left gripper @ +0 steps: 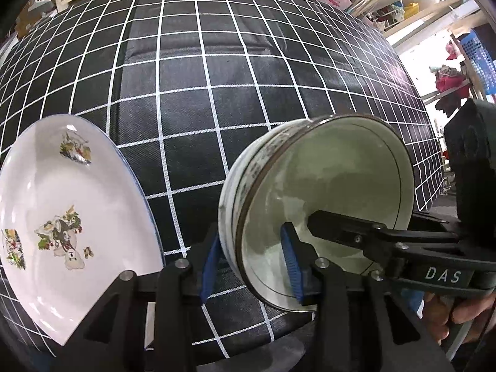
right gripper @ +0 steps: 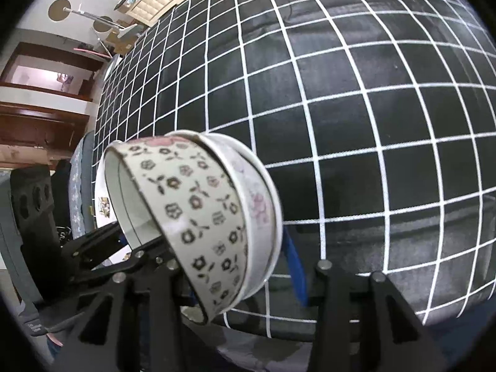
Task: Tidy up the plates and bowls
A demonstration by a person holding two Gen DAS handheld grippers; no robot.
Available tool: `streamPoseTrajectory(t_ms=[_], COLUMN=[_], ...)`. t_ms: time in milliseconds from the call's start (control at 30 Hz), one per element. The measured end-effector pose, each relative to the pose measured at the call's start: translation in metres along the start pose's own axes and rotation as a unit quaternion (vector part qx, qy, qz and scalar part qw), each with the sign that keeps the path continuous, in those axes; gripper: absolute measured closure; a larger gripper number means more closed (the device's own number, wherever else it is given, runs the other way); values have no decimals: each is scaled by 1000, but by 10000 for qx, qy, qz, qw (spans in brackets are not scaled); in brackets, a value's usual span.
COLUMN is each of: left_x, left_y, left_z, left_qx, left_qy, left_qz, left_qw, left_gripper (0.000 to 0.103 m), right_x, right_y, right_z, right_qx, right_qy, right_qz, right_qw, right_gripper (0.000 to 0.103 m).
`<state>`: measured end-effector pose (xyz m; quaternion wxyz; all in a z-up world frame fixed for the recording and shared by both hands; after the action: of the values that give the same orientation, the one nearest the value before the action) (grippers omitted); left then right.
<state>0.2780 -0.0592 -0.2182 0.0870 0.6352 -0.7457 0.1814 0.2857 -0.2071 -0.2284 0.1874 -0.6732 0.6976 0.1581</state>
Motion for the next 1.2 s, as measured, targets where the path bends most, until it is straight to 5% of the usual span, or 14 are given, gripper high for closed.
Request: streamPoseTrajectory(t_ms=[400,533,900,1200], left_x=[0,-3,-8,8], left_y=[5,5,10,8], left_z=[-5,-3,-7,-11], left_qx=[89,114,234,348], left_qy=[42,-28,208,-181], left_qz=[145,90,46,212], left_qw=[9998,9999,9995,9990], left_gripper=[67,60,63,68], right_x=[-5,-9,5,0], right_y=[5,4,4,13], right_z=[-2,-2,-1,-7], right_qx=[145,203,232,324], right_qy=[95,172,-191,-146], right_qz=[-264,-409,-197,-150], right_qw=[9995,9988,9994,9993], right_gripper=[53,53,52,53])
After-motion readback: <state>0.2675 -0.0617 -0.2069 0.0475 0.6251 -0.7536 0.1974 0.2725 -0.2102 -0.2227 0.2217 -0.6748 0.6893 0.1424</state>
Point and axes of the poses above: each gripper's, at about its wrist camera, not at the fingertips, and z roughly the way its jaws point, x to its right, y to its underside, the point moved 2 cm from there along z, roughly the way its jaws point, and after that the axes turned 2 degrees about y, right-handed, at the moved point
